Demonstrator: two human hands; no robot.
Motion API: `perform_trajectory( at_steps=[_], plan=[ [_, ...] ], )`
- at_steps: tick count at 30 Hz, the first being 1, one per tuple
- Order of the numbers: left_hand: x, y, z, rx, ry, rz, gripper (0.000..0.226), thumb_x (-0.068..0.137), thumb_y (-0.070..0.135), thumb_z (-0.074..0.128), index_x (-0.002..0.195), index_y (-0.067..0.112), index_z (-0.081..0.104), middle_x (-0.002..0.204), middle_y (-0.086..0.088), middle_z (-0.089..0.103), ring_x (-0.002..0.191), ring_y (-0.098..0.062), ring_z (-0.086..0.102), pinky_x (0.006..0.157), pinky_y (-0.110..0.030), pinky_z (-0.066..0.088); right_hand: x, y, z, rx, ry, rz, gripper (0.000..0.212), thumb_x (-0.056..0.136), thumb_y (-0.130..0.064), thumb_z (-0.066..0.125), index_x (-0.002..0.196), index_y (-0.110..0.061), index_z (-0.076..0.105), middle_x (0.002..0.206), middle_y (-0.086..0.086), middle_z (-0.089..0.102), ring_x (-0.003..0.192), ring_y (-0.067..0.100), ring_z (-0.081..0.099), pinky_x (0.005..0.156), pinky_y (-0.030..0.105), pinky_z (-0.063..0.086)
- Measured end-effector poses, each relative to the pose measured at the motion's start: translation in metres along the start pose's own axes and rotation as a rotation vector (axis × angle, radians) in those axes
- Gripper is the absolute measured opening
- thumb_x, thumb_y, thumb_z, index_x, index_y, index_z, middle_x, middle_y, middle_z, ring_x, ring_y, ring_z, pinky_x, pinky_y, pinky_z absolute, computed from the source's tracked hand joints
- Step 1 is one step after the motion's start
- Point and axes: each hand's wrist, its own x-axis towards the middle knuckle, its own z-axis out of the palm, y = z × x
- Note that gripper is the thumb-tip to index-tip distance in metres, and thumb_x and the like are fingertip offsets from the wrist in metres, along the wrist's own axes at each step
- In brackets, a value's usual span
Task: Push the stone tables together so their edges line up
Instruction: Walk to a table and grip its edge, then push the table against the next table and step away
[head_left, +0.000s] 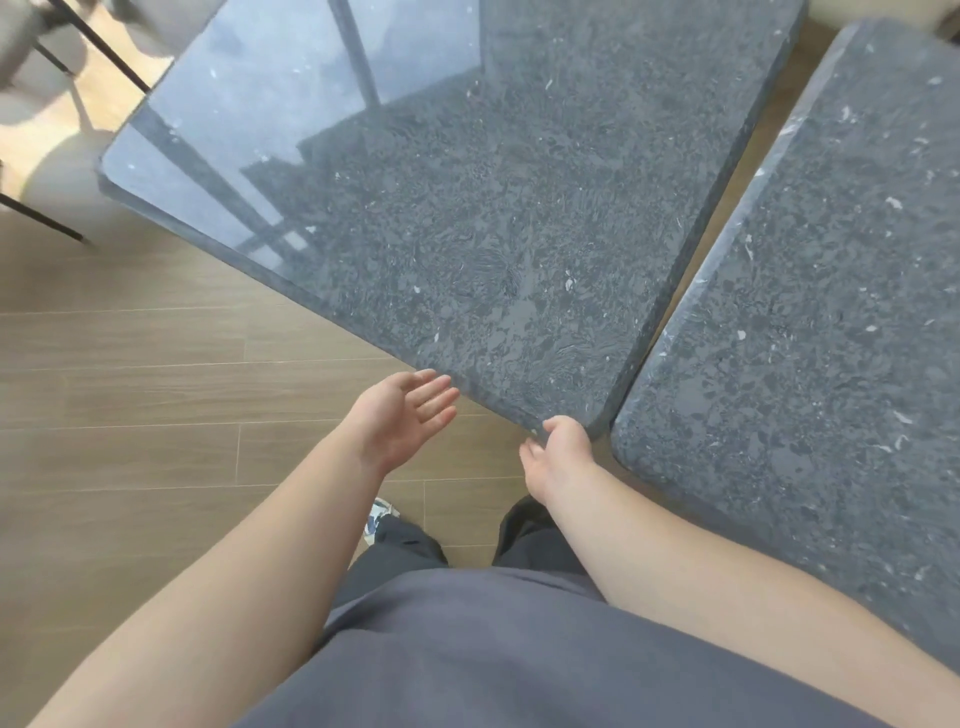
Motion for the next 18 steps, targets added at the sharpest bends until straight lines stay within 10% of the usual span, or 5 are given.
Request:
perform_trajectory(
  at_steps=[9,18],
  plan=[
    [-0.061,0.091,-0.169,-0.004,0.003,0.172,0.032,0.107,0.008,0.035,0.133,0.000,0.053,0.130,-0.017,0.064,0.120,-0.034,0.064,0.103,-0.047,0.050,-0.077,0.116,0.112,-0.078,-0.263,-0.131,0.050,0.103,-0.003,0.031,0.152,-0.006,0.035,0.153,0.011,0.045,0.142,0.026,0.044,0.117,0.042,0.038],
    [-0.148,0.186,-0.310,-0.003,0.109,0.529,0.026,0.104,0.002,0.040,0.115,0.008,0.063,0.116,-0.014,0.073,0.101,-0.026,0.075,0.095,-0.044,0.056,-0.189,0.208,0.227,-0.247,-0.555,-0.300,0.034,0.096,0.005,0.032,0.116,-0.008,0.057,0.110,0.012,0.066,0.103,0.025,0.067,0.086,0.038,0.055]
  ],
)
